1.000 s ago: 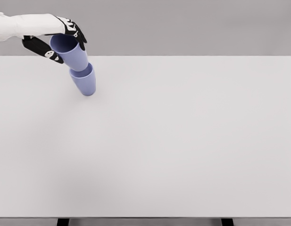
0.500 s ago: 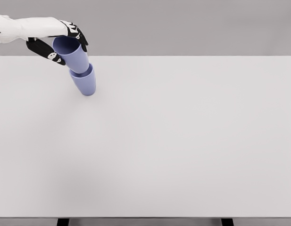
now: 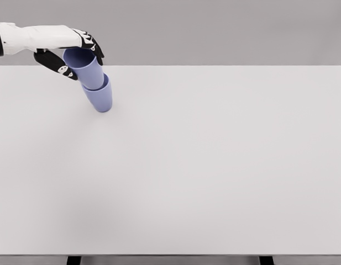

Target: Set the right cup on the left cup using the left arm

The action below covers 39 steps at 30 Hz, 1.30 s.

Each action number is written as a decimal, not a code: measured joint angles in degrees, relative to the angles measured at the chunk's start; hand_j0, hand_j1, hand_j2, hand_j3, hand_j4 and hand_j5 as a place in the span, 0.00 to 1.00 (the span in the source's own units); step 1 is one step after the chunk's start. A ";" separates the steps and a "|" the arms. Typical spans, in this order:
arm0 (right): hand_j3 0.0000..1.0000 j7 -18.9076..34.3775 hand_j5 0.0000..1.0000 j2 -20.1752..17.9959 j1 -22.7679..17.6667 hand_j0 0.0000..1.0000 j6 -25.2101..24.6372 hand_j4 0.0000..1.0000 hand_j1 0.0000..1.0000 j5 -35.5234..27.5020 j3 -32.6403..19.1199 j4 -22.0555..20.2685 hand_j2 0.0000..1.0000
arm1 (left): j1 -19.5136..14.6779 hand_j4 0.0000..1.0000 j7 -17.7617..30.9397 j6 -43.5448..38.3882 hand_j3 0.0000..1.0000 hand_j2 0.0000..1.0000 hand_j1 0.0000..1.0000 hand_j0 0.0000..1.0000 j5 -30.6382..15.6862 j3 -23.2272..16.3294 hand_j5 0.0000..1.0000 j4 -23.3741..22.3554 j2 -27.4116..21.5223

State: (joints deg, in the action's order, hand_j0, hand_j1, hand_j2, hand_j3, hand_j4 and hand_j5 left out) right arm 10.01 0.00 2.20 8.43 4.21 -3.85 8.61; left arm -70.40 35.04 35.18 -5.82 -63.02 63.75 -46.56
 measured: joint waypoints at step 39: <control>1.00 0.00 1.00 0.00 0.00 1.00 0.00 1.00 1.00 0.00 0.01 0.00 1.00 | 1.93 0.97 0.00 -0.01 0.97 0.97 0.97 0.97 3.45 2.18 0.97 -4.48 3.60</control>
State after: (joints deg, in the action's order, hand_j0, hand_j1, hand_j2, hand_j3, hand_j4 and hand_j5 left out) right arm 10.01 0.00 2.20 8.43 4.21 -3.84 8.61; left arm -68.47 35.04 35.17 -2.36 -60.84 59.26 -42.96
